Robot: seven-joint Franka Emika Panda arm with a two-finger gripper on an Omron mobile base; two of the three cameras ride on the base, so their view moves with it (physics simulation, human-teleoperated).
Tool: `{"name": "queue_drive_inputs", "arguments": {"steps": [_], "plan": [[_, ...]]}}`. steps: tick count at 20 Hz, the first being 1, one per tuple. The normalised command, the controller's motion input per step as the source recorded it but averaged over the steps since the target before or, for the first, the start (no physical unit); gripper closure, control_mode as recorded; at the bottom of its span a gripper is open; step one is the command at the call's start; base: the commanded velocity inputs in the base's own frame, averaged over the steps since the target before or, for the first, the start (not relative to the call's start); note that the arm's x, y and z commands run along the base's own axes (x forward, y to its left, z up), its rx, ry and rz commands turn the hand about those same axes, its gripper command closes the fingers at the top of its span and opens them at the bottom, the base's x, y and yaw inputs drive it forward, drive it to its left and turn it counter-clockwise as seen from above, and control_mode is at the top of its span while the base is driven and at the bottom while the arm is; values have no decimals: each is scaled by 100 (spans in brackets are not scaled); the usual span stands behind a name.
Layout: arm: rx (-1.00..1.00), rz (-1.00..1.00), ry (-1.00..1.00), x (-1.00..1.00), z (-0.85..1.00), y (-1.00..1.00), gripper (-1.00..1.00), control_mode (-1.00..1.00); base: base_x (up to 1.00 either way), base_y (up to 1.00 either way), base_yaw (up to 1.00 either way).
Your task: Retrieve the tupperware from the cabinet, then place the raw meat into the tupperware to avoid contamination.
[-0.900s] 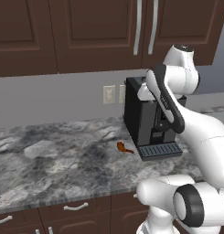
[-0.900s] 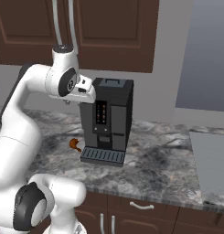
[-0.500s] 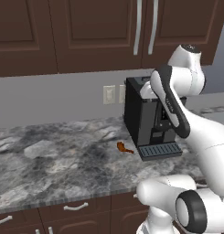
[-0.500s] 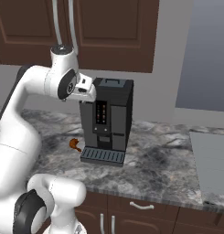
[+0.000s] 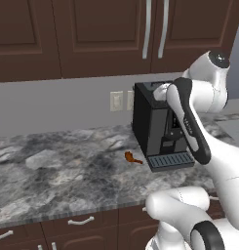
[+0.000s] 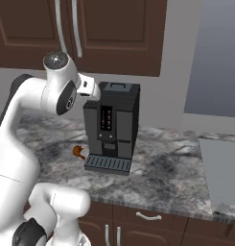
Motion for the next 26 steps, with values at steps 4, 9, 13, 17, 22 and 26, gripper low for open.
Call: {"name": "queue_drive_inputs", "arguments": {"steps": [4,9,13,17,22,26], "plan": [[0,0,-23,0,37,0,-100,-100,0,0,0],[0,1,-30,0,36,0,-100,-100,0,0,0],[0,3,-35,0,34,0,-100,-100,0,0,0],[0,3,-35,0,32,0,-100,-100,0,0,0],[0,3,-31,2,30,2,-100,-100,0,0,0],[0,1,-23,11,33,5,-100,-100,0,0,0]]}}
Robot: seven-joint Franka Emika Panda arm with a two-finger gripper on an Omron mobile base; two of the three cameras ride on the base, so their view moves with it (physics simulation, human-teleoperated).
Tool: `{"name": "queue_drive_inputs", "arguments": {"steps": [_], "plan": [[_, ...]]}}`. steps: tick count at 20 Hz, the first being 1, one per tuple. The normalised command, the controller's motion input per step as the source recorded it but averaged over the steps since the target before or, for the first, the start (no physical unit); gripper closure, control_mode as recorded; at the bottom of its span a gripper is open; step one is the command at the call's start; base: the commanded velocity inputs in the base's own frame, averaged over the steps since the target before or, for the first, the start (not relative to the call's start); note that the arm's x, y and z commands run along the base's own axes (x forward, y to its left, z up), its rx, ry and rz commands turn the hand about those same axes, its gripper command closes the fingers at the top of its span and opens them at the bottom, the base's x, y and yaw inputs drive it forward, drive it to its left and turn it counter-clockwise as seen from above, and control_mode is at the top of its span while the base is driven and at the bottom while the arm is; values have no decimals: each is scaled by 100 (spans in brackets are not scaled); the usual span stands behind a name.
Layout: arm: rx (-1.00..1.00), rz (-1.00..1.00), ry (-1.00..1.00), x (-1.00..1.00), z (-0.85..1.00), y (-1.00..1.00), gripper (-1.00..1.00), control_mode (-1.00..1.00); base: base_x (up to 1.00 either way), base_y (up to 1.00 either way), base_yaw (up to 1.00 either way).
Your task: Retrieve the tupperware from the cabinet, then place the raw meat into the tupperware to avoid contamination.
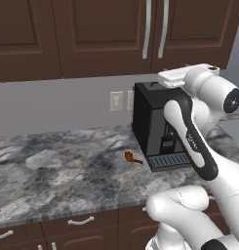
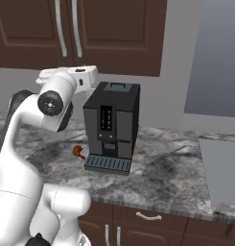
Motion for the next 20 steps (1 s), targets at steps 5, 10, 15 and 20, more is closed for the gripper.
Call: {"name": "queue_drive_inputs", "arguments": {"steps": [5,10,15,20], "plan": [[0,0,-13,17,37,0,-100,-100,0,0,0],[0,0,-6,17,31,0,-100,-100,0,0,0],[0,0,-3,21,16,0,-100,-100,0,0,0],[0,0,0,35,5,0,-100,-100,0,0,0]]}}
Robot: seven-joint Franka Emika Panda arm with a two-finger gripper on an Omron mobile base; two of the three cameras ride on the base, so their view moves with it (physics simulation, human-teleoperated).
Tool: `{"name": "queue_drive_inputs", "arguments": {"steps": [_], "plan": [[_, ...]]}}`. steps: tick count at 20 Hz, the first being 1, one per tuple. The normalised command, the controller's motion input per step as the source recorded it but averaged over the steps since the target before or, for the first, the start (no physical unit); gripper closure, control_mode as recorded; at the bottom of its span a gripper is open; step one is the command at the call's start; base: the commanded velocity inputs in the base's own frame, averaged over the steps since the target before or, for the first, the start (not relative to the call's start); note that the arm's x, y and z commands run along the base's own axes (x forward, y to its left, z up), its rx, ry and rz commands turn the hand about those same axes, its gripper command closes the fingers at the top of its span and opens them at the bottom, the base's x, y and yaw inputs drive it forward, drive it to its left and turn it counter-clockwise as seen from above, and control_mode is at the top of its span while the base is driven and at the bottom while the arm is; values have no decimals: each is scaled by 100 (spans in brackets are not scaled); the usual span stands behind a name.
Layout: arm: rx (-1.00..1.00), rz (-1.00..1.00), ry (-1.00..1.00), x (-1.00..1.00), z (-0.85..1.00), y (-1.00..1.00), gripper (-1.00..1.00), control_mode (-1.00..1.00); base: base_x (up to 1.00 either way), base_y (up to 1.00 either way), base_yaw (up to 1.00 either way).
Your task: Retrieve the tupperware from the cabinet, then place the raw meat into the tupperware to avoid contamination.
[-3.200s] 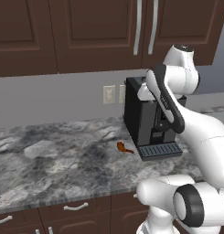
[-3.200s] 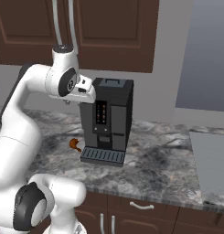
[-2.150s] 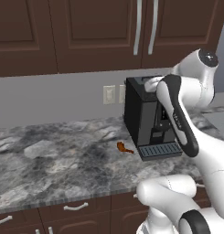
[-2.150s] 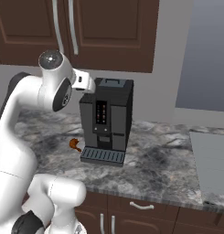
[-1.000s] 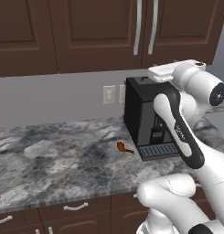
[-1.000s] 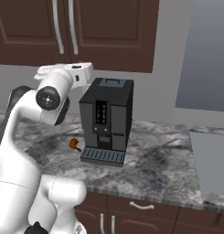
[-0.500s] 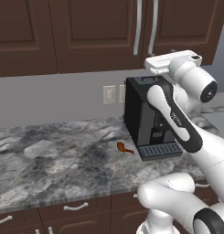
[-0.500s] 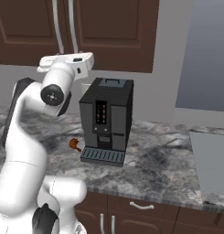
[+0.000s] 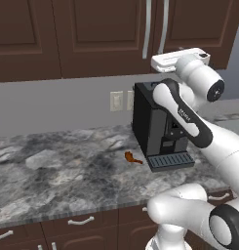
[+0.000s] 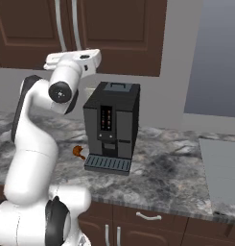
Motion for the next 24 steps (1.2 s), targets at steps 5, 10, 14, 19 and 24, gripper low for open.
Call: {"name": "queue_drive_inputs", "arguments": {"steps": [5,10,14,19,24], "plan": [[0,0,0,33,0,0,-100,-100,0,0,0],[0,0,-2,27,0,0,-100,-100,0,0,0],[0,0,-1,29,0,0,-100,-100,0,0,0],[0,0,0,29,0,0,-100,-100,0,0,0],[0,0,0,33,0,8,-100,-100,0,0,0]]}}
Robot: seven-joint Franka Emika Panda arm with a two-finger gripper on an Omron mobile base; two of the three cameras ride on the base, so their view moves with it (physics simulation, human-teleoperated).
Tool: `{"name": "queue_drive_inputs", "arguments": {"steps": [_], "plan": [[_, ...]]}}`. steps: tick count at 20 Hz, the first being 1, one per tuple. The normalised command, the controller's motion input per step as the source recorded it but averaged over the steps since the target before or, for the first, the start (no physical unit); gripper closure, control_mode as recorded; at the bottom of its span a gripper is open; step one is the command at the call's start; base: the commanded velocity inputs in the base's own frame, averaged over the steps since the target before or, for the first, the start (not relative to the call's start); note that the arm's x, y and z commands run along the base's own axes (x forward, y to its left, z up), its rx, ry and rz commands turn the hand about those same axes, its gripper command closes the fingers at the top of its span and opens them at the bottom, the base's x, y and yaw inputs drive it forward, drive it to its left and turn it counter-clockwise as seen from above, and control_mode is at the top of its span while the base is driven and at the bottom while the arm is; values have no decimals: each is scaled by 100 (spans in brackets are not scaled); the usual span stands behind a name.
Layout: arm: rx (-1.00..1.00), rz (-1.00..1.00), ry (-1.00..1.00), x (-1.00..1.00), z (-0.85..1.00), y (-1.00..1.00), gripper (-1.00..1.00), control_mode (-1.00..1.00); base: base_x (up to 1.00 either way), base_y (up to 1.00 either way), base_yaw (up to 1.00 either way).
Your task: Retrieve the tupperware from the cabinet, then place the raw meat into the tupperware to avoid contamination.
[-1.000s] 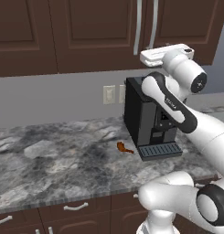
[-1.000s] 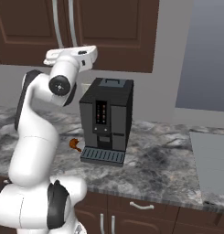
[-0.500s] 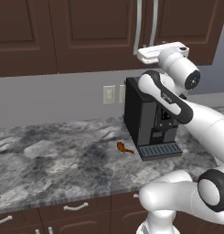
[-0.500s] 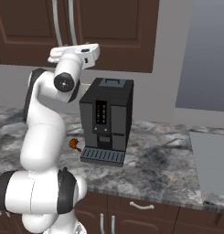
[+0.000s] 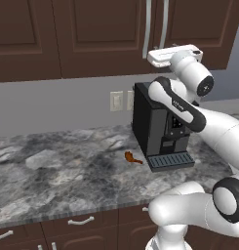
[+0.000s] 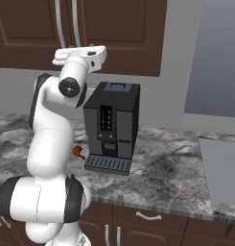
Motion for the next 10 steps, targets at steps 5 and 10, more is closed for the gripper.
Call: {"name": "queue_drive_inputs", "arguments": {"steps": [5,10], "plan": [[0,-1,-1,33,-3,30,-100,-100,0,0,0],[0,-3,-1,31,-6,35,100,-100,0,0,0]]}}
